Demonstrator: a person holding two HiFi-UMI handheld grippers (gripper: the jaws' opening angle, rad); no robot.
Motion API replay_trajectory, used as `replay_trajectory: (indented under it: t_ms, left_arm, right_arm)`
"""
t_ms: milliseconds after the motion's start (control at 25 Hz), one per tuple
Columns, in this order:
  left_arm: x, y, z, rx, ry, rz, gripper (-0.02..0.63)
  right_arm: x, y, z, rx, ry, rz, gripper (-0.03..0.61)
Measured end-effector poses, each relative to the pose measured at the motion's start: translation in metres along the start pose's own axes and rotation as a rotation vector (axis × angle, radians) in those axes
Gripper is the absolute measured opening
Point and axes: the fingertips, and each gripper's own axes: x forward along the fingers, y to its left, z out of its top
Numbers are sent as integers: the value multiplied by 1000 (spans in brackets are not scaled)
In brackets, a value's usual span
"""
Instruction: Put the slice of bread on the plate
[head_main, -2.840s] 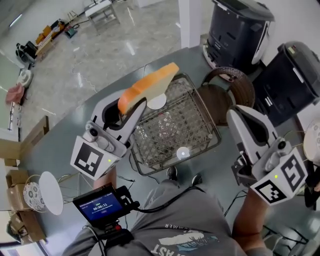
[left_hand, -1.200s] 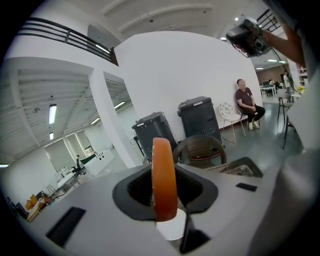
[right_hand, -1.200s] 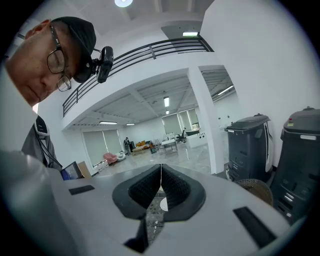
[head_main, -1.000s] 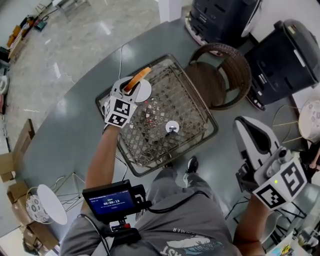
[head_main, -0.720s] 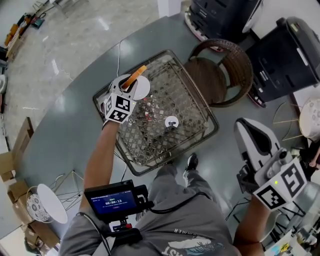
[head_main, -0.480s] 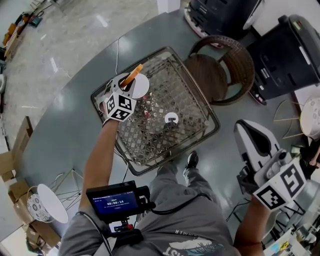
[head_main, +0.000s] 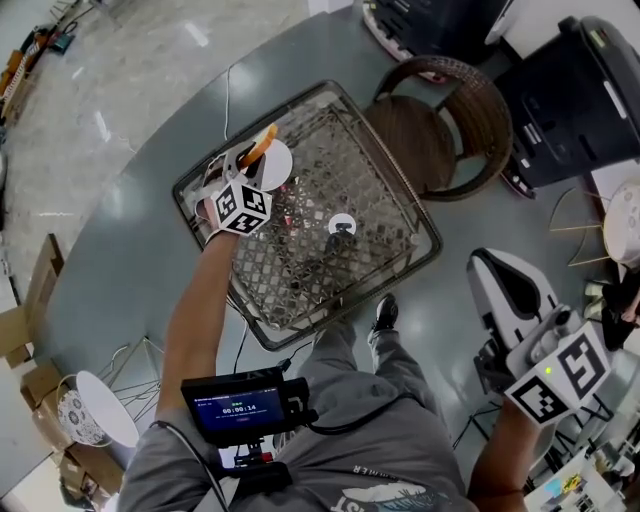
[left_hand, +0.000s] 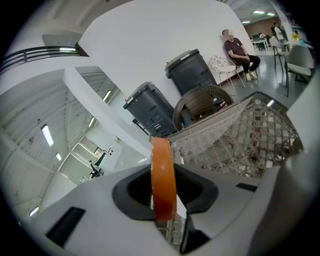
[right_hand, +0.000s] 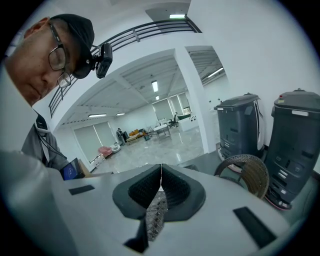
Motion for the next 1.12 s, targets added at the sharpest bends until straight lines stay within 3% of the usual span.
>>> replay_trajectory:
  t_ms: [200,520,760,1120]
  left_arm:
    - [15,-9,-8,51,30,14,100]
    - [43,-32,-25,207,77,53,101]
    - [61,-56,-36,253,94,14,101]
    - [71,-57,-42,318,95,57,101]
  right_arm:
    - [1,-8,-14,17,17,-11,6]
    - [7,-26,-33,37,51,-28,6]
    - [15,-36,-47,57,77,-27,6]
    - [21,-50,-63,78,104,-26,6]
